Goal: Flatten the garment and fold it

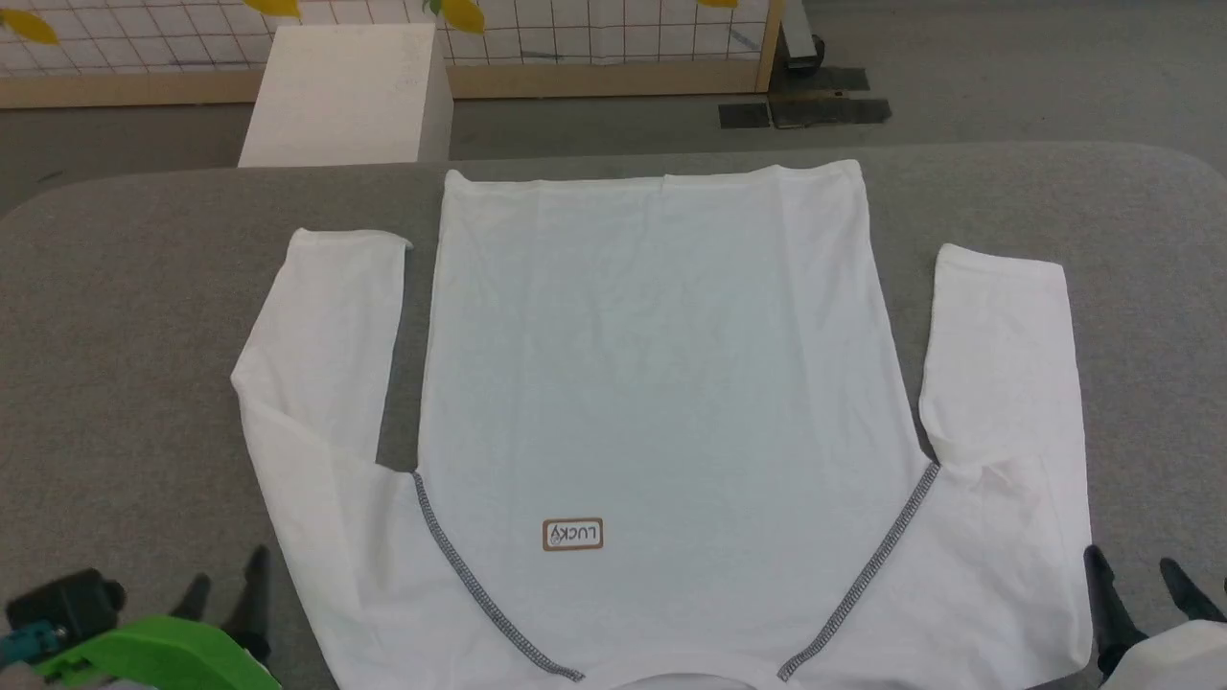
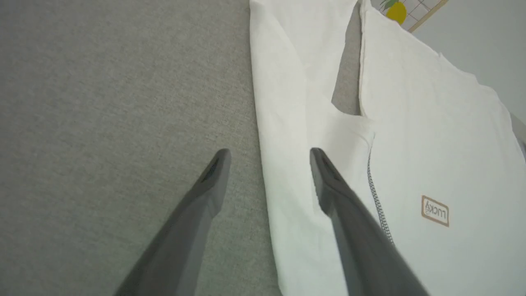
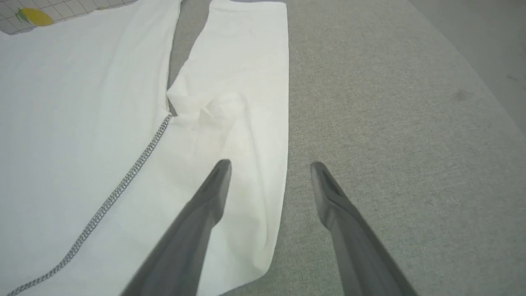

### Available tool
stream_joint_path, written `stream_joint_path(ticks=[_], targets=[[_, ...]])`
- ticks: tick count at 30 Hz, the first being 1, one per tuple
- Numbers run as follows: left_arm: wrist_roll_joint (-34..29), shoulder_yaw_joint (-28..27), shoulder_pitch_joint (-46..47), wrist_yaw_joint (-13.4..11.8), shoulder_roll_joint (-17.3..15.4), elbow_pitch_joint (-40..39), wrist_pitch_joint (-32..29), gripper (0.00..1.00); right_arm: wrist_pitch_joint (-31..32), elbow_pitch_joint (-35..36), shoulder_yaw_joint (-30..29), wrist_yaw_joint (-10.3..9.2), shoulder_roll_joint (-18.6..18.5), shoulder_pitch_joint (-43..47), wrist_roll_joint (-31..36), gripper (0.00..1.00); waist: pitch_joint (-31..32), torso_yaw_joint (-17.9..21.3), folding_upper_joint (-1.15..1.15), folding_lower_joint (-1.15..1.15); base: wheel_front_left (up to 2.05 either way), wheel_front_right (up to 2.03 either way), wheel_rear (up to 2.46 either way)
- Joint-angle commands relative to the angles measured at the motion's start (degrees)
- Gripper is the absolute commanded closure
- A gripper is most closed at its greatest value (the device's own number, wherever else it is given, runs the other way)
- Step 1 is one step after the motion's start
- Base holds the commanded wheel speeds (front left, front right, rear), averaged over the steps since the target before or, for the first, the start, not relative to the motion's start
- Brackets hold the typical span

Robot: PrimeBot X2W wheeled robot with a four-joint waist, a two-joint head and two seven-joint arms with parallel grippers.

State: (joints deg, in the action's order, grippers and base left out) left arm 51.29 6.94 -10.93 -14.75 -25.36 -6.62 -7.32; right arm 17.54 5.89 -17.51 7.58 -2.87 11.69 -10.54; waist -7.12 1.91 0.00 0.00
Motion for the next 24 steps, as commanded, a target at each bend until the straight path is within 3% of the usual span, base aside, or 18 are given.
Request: stream_joint_path(ticks=[1, 6, 10, 14, 24], targets=[[-1.14, -0.95, 2.28, -0.08, -1.15, 0.03, 1.13, 0.0, -1.9, 0.87, 0.51, -0.09, -0.01, -1.15, 0.32, 0.0, -1.08, 0.87, 0.0, 0.0, 0.0, 0.0, 0.0], [-5.4, -2.1, 11.0, 1.14, -5.25, 4.49, 3.69, 0.0, -8.51, 2.46, 3.86, -0.09, -0.01, -4.49, 1.93, 0.0, -4.74, 2.64, 0.0, 0.0, 0.0, 0.0, 0.0], [-8.14, -0.74, 20.17, 3.74, -9.2, 9.98, 2.38, 0.0, -12.38, 2.59, 6.67, -0.09, -0.01, -7.85, 2.95, 0.0, -8.91, 4.4, 0.0, 0.0, 0.0, 0.0, 0.0], [-9.72, 0.56, 29.6, 5.99, -12.87, 14.87, -1.14, 0.0, -14.7, 2.35, 9.81, -0.09, -0.01, -11.7, 3.1, 0.0, -13.66, 6.67, 0.0, 0.0, 0.0, 0.0, 0.0], [-9.19, -0.03, 46.89, 6.78, -19.92, 21.97, -12.77, 0.0, -17.81, 2.97, 16.11, -0.09, -0.01, -19.2, 1.48, 0.0, -23.44, 12.21, 0.0, 0.0, 0.0, 0.0, 0.0]])
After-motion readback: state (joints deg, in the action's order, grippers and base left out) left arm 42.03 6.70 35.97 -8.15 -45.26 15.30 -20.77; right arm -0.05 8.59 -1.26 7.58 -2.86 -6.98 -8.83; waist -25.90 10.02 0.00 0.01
